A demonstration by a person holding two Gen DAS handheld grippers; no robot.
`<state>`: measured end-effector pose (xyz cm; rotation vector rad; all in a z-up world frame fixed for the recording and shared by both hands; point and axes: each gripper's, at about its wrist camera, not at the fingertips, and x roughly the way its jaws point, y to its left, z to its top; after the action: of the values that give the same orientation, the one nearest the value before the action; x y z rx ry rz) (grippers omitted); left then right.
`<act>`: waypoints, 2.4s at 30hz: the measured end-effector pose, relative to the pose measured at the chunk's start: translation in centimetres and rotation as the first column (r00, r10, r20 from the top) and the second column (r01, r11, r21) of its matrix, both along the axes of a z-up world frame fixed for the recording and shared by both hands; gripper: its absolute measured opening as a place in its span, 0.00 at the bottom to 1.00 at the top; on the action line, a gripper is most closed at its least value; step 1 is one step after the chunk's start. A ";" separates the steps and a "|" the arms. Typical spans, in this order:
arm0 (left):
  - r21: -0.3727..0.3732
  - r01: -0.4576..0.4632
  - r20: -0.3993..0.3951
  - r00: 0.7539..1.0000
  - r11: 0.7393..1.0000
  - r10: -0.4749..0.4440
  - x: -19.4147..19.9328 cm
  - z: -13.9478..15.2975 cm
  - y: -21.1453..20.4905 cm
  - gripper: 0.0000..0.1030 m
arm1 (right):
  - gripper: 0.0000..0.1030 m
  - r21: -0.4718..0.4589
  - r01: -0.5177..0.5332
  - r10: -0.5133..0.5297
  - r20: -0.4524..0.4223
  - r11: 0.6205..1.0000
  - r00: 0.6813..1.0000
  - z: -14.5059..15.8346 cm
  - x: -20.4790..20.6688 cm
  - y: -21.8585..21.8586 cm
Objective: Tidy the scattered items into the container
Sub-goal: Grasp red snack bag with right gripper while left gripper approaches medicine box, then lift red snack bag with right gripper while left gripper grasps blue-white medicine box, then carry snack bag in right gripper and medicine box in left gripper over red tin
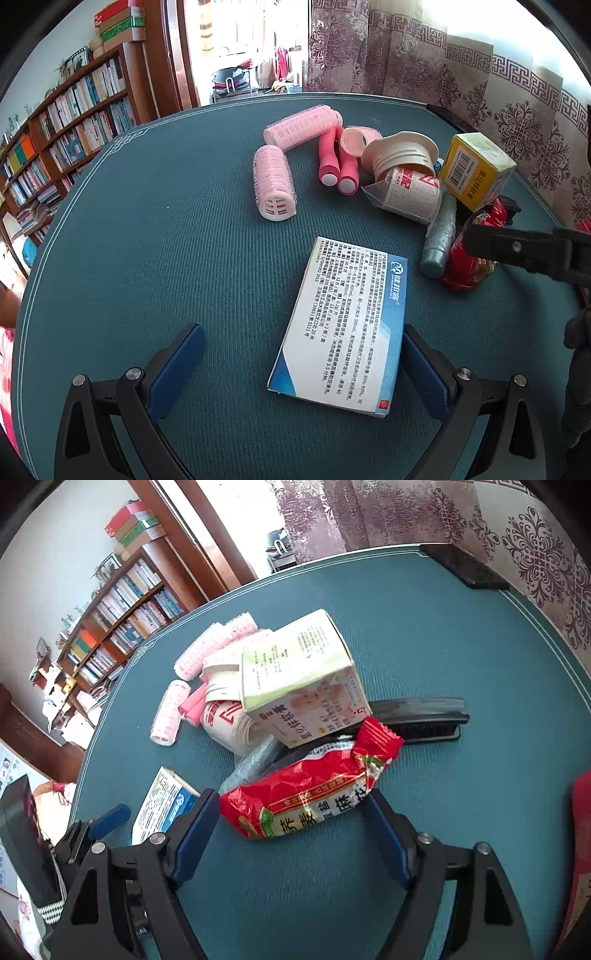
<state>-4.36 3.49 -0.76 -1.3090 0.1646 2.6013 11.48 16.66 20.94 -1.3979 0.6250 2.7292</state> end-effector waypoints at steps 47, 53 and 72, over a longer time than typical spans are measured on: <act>0.019 0.097 -0.044 0.994 0.995 -0.096 0.5 0.8 1.2 0.54 | 0.27 0.222 0.014 -0.012 -0.011 0.975 1.000 -0.5 4.9 -0.6; 0.077 0.091 -0.012 0.996 0.993 -0.091 1.6 1.3 1.0 0.54 | 0.27 0.151 0.044 -0.035 -0.060 0.988 0.998 0.9 7.6 0.2; 0.119 0.217 -0.057 0.976 0.969 -0.211 5.6 6.1 6.6 0.54 | 0.27 0.111 0.217 -0.191 -0.208 0.970 0.959 5.3 17.1 5.8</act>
<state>1.22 10.05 5.38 -1.1254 0.1395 2.4175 28.54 22.50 26.25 -0.9842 0.5476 2.7040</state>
